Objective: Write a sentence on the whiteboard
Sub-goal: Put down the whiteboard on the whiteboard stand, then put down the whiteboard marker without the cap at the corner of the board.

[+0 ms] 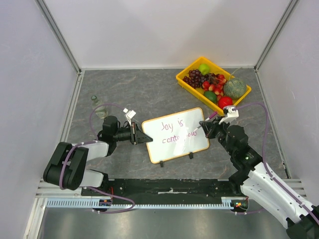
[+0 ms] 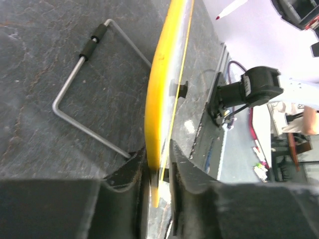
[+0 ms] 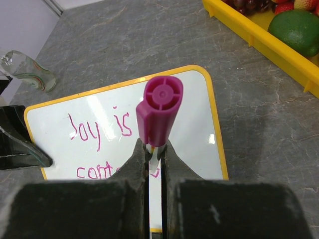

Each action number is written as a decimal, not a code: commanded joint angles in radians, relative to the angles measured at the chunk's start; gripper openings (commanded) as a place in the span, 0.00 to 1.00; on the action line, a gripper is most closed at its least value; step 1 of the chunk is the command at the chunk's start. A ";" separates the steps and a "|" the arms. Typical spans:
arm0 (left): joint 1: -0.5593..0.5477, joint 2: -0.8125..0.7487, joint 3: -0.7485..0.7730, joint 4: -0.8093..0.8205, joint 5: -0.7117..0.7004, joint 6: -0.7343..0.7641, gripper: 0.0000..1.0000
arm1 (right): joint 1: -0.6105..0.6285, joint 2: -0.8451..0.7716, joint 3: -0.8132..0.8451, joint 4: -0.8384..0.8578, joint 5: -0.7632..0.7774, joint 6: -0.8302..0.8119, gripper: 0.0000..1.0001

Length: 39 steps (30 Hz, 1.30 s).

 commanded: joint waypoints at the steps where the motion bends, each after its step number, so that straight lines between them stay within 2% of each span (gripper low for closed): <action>1: 0.000 -0.083 -0.018 -0.057 -0.081 0.051 0.36 | -0.005 -0.021 0.019 -0.034 -0.045 0.012 0.00; 3: 0.000 -0.135 -0.034 -0.069 -0.108 0.062 0.58 | -0.003 -0.025 0.020 -0.055 -0.052 0.014 0.00; 6: 0.002 -0.235 -0.053 -0.115 -0.169 0.075 0.84 | -0.003 -0.041 0.031 -0.097 -0.067 0.014 0.00; 7: 0.002 -0.282 -0.057 -0.132 -0.194 0.080 0.89 | -0.003 -0.048 0.035 -0.114 -0.071 0.015 0.00; 12: 0.000 -0.455 -0.105 -0.184 -0.304 0.052 0.91 | -0.003 -0.085 0.040 -0.219 -0.114 0.052 0.00; 16: 0.000 -0.615 -0.125 -0.285 -0.430 0.019 0.93 | -0.003 -0.145 0.014 -0.308 -0.188 0.136 0.00; 22: 0.000 -0.779 -0.027 -0.480 -0.522 -0.035 0.94 | -0.003 -0.228 -0.064 -0.417 -0.291 0.279 0.00; 30: 0.000 -0.761 0.235 -0.726 -0.585 -0.044 0.95 | -0.003 -0.341 -0.156 -0.564 -0.348 0.397 0.00; 39: 0.000 -0.758 0.329 -0.753 -0.618 -0.069 0.96 | -0.003 -0.386 -0.205 -0.635 -0.338 0.437 0.02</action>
